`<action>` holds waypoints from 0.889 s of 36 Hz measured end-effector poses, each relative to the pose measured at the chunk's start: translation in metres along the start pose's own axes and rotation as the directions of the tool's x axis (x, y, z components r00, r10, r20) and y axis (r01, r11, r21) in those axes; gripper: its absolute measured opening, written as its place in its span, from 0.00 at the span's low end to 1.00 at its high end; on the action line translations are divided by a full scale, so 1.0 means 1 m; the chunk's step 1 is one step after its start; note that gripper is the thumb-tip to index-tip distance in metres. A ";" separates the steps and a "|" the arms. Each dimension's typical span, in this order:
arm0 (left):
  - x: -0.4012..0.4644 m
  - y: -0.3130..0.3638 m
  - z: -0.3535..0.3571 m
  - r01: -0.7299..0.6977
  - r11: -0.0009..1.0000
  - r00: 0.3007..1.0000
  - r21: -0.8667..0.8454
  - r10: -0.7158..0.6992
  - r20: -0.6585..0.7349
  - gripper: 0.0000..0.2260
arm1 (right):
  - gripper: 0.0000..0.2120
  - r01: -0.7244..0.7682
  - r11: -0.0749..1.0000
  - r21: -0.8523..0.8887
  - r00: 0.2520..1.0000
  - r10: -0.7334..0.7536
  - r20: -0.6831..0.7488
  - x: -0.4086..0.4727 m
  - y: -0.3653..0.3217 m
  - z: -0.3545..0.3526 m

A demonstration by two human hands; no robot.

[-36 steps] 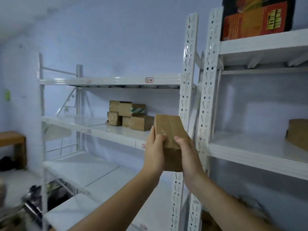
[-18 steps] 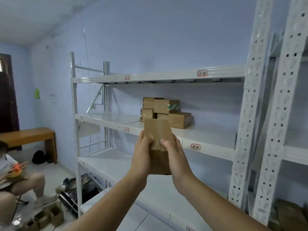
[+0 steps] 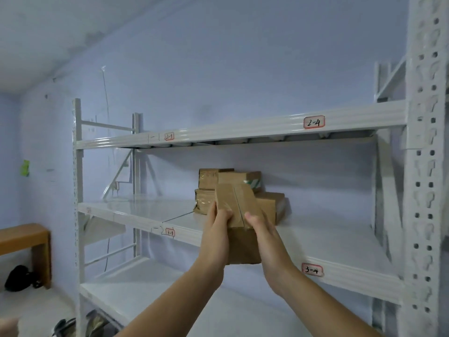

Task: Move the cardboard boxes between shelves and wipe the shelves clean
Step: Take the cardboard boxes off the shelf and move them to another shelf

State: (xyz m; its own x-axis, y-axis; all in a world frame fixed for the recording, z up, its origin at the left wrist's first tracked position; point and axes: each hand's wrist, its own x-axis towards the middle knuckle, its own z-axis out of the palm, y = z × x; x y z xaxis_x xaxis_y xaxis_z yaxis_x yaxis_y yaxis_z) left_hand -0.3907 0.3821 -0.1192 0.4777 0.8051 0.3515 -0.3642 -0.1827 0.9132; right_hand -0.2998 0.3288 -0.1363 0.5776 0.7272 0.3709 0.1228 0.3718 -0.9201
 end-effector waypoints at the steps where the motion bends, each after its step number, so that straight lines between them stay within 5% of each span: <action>1: 0.012 -0.001 0.003 0.007 1.000 1.000 -0.019 -0.007 0.001 0.13 | 0.15 0.012 1.000 0.007 1.000 -0.012 -0.010 0.008 0.000 -0.003; 5: 0.062 -0.007 0.015 0.015 0.998 0.999 -0.065 -0.013 0.033 0.25 | 0.25 0.110 0.994 -0.008 0.989 -0.110 -0.097 0.040 0.007 -0.016; 14: 0.162 -0.029 0.041 0.093 0.956 0.983 -0.279 -0.044 0.179 0.13 | 0.34 0.144 0.985 -0.096 0.971 -0.159 -0.176 0.115 0.008 -0.052; 22: 0.255 -0.051 0.035 -0.049 0.982 0.906 0.183 -0.034 0.422 0.15 | 0.35 0.038 0.772 -0.635 0.926 -0.267 -0.268 0.194 -0.002 -0.071; 27: 0.296 -0.063 0.026 -0.185 0.936 0.812 0.300 -0.027 0.583 0.26 | 0.36 -0.049 0.679 -0.732 0.931 -0.234 -0.280 0.232 0.002 -0.071; 32: 0.328 -0.080 0.025 -0.383 0.805 0.796 0.454 0.039 0.603 0.09 | 0.35 -0.083 0.699 -0.710 0.903 -0.250 -0.351 0.260 0.014 -0.072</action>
State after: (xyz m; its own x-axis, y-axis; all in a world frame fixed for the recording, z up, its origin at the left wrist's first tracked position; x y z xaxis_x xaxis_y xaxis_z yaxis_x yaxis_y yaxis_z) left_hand -0.1847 0.6470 -0.0720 0.8488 0.2936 0.4396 -0.1134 -0.7111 0.6938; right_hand -0.0893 0.4815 -0.0615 0.7736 0.3613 0.5206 0.6115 -0.2100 -0.7629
